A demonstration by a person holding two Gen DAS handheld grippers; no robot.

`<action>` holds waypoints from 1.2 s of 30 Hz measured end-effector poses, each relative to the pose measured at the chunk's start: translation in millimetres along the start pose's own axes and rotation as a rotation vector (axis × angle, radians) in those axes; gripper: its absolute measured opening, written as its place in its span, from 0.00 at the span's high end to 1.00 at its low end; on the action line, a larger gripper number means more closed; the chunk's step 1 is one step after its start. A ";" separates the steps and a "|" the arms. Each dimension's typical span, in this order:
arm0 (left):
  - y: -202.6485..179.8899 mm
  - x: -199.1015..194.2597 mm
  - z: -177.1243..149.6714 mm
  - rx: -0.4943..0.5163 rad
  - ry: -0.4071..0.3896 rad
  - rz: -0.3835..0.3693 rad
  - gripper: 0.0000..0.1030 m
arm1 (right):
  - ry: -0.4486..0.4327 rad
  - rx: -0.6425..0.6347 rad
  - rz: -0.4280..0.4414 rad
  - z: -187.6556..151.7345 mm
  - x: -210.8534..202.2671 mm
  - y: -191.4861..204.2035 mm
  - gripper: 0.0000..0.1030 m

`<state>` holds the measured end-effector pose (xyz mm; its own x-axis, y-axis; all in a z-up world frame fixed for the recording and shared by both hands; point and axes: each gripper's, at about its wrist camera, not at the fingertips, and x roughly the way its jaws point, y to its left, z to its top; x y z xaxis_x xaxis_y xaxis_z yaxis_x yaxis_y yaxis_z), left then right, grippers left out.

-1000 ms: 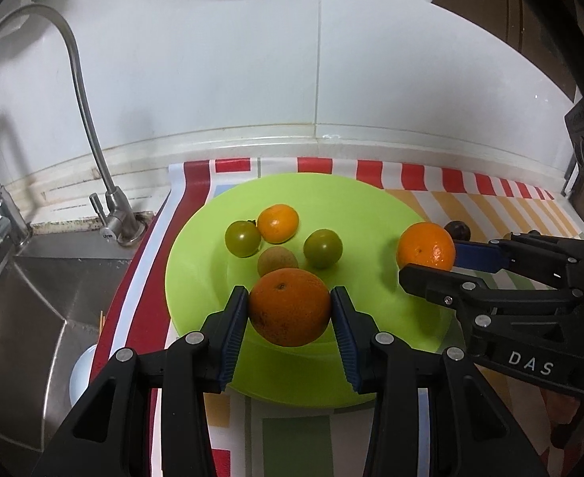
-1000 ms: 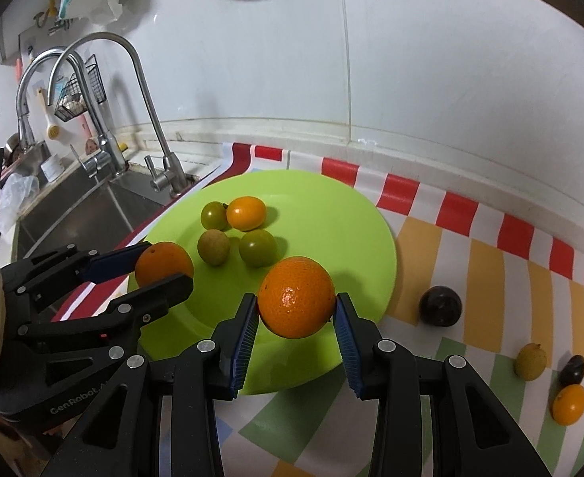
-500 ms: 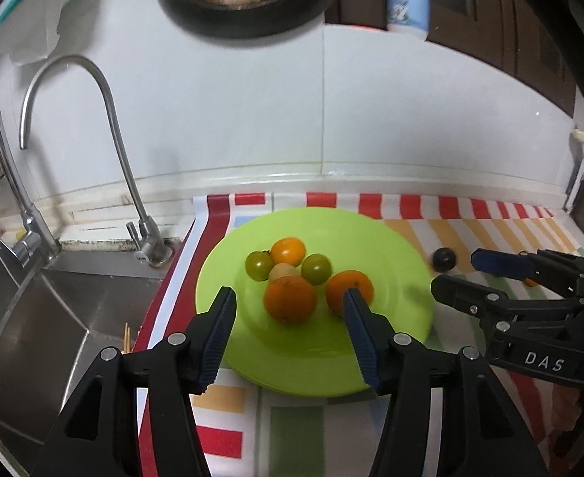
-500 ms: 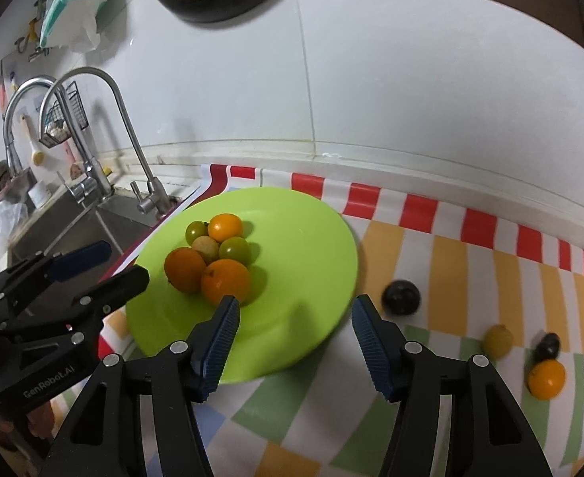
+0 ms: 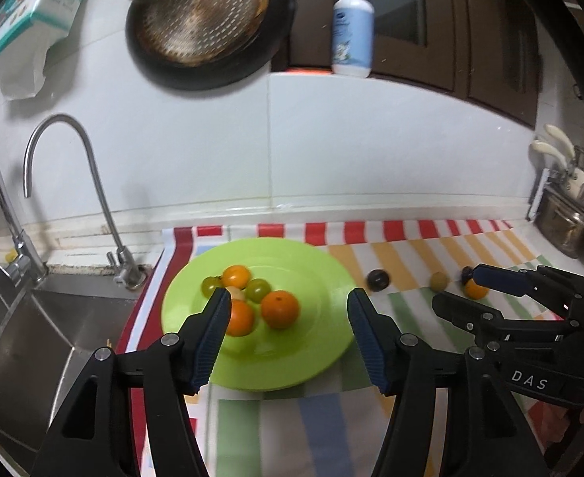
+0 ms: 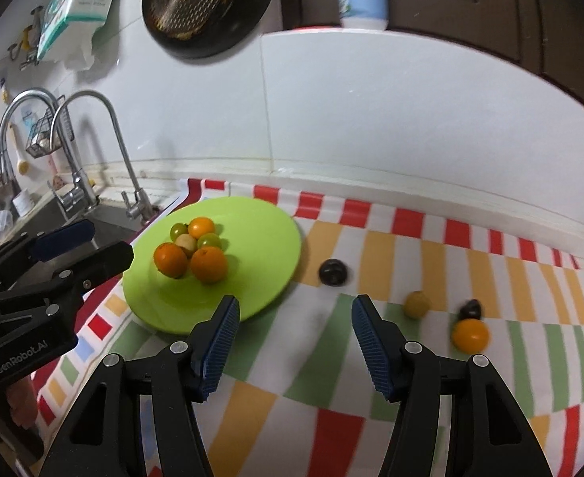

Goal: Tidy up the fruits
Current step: 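Withdraw both open tools from the plate toward the remaining fruits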

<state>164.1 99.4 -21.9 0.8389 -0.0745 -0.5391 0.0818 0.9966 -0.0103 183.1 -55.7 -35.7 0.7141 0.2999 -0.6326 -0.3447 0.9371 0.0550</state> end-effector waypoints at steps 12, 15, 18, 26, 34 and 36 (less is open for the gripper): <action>-44.6 -7.0 10.6 0.103 -0.055 -0.102 0.42 | -0.074 0.034 -0.140 -8.2 -44.3 -37.1 0.42; -57.5 -2.2 14.8 0.151 -0.067 -0.138 0.42 | -0.081 0.048 -0.171 -10.3 -49.9 -49.0 0.42; -69.3 3.5 18.7 0.187 -0.073 -0.187 0.42 | -0.085 0.070 -0.202 -12.1 -52.1 -61.3 0.42; -96.6 29.5 23.4 0.301 -0.065 -0.305 0.42 | -0.076 0.106 -0.256 -18.0 -47.1 -85.3 0.42; -115.0 63.9 17.6 0.378 -0.011 -0.397 0.49 | -0.041 0.115 -0.268 -23.9 -28.1 -99.9 0.42; -117.8 72.7 15.5 0.390 0.003 -0.408 0.51 | -0.030 0.117 -0.266 -25.5 -21.3 -103.2 0.42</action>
<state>223.8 -23.9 -46.8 0.6961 -0.4500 -0.5594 0.5925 0.8002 0.0936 188.0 -163.3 -47.6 0.7880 0.0444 -0.6140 -0.0719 0.9972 -0.0201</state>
